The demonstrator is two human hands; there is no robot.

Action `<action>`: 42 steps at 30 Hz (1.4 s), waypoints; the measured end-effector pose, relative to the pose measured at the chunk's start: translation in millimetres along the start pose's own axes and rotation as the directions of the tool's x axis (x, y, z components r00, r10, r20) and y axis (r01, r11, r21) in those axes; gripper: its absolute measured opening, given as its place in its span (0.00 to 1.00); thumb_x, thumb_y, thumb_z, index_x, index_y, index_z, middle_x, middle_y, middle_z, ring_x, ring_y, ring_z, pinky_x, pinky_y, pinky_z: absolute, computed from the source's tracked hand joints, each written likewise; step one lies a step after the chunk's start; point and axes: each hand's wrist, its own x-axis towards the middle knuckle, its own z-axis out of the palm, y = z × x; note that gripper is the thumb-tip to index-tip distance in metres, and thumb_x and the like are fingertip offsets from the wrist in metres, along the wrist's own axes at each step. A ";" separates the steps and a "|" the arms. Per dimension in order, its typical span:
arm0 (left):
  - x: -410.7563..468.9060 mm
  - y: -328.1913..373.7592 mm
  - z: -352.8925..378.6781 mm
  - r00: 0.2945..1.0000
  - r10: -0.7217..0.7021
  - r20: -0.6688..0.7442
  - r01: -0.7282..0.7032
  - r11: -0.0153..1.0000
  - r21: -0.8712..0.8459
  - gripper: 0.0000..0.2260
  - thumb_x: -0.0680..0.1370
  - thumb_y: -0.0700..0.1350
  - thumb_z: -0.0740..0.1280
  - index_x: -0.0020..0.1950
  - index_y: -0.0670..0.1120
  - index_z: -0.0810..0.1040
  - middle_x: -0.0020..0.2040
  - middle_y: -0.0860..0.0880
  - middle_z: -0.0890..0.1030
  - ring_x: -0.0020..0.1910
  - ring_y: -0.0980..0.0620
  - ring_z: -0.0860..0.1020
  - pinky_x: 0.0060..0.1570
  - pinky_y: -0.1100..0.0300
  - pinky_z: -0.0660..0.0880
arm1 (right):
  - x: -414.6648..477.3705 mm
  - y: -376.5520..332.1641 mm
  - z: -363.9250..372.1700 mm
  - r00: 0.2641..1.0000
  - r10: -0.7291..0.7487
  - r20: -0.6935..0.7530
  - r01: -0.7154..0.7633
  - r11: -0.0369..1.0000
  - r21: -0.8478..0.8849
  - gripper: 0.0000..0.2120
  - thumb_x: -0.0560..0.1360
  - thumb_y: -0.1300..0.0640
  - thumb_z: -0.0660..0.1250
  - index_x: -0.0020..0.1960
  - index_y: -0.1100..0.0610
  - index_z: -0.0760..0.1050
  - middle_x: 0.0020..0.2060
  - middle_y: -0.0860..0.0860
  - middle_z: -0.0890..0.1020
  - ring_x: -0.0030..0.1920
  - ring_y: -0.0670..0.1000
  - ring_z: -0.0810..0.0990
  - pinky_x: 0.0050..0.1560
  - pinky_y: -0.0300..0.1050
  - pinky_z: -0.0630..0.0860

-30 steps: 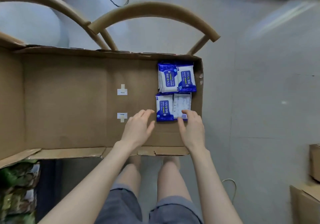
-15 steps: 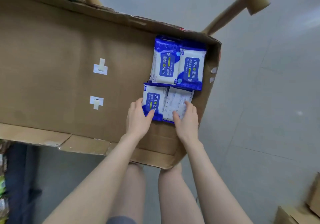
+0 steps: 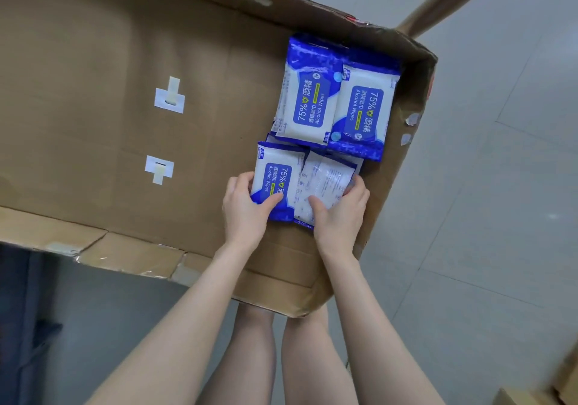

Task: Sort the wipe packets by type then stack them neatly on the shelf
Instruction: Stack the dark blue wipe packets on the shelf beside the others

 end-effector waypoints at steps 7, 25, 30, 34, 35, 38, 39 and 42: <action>-25.1 -0.6 -26.4 0.985 -0.064 0.158 0.103 0.961 -0.257 0.05 0.76 0.47 0.69 0.42 0.54 0.75 0.47 0.48 0.81 0.45 0.52 0.81 0.46 0.55 0.79 | -14.5 -6.4 -20.0 0.990 0.094 0.109 -0.118 0.964 0.237 0.19 0.72 0.56 0.73 0.60 0.57 0.72 0.58 0.51 0.78 0.54 0.47 0.80 0.42 0.32 0.76; -223.2 19.7 -222.9 0.979 -0.165 -0.119 -0.005 0.566 -0.824 0.06 0.79 0.46 0.64 0.53 0.45 0.76 0.49 0.50 0.84 0.49 0.49 0.83 0.49 0.49 0.80 | -240.1 -141.4 -87.0 0.558 -0.197 0.806 -0.296 0.861 0.415 0.20 0.81 0.44 0.53 0.63 0.54 0.74 0.56 0.56 0.82 0.58 0.57 0.80 0.63 0.59 0.73; -265.3 -21.3 -299.3 0.924 -0.226 -0.308 -0.172 0.475 -0.863 0.04 0.77 0.44 0.66 0.49 0.44 0.77 0.43 0.52 0.85 0.43 0.52 0.83 0.47 0.52 0.79 | -315.3 -182.9 -60.0 0.370 -0.372 0.851 -0.031 0.911 0.412 0.21 0.79 0.49 0.63 0.70 0.53 0.68 0.62 0.56 0.78 0.61 0.57 0.78 0.63 0.57 0.73; -296.0 -73.5 -358.1 0.888 -0.217 -0.406 -0.298 0.400 -0.867 0.06 0.77 0.38 0.66 0.52 0.46 0.76 0.46 0.51 0.84 0.46 0.52 0.82 0.47 0.54 0.79 | -385.5 -209.0 -16.4 0.335 -0.393 0.857 0.195 0.918 0.345 0.27 0.71 0.48 0.71 0.66 0.58 0.72 0.57 0.56 0.81 0.56 0.56 0.82 0.54 0.50 0.78; -302.9 -88.6 -373.0 0.879 -0.216 -0.426 -0.323 0.388 -0.863 0.07 0.77 0.36 0.66 0.52 0.46 0.75 0.46 0.51 0.84 0.46 0.52 0.82 0.47 0.54 0.79 | -405.9 -214.9 -5.6 0.327 -0.400 0.856 0.245 0.911 0.332 0.26 0.69 0.49 0.72 0.63 0.59 0.73 0.54 0.56 0.83 0.53 0.56 0.83 0.48 0.46 0.79; -320.7 -136.0 -417.2 0.841 -0.240 -0.485 -0.385 0.366 -0.847 0.12 0.75 0.33 0.67 0.53 0.47 0.73 0.47 0.51 0.83 0.49 0.51 0.81 0.48 0.53 0.78 | -462.7 -230.6 28.5 0.338 -0.450 0.827 0.358 0.874 0.329 0.25 0.63 0.50 0.75 0.55 0.58 0.71 0.48 0.52 0.82 0.45 0.50 0.84 0.38 0.41 0.78; -326.1 -151.5 -432.3 0.827 -0.260 -0.499 -0.400 0.354 -0.845 0.14 0.74 0.32 0.68 0.54 0.47 0.72 0.46 0.51 0.83 0.48 0.52 0.81 0.47 0.53 0.79 | -480.1 -234.9 40.3 0.333 -0.467 0.819 0.387 0.860 0.333 0.27 0.61 0.51 0.76 0.54 0.58 0.69 0.49 0.52 0.81 0.44 0.49 0.84 0.38 0.42 0.79; -338.6 -191.6 -477.8 0.783 -0.290 -0.550 -0.459 0.328 -0.826 0.18 0.73 0.30 0.68 0.55 0.49 0.71 0.43 0.53 0.84 0.43 0.55 0.82 0.42 0.55 0.80 | -526.7 -250.7 75.5 0.298 -0.502 0.812 0.465 0.819 0.336 0.36 0.58 0.53 0.79 0.59 0.57 0.64 0.50 0.52 0.81 0.45 0.48 0.84 0.44 0.47 0.81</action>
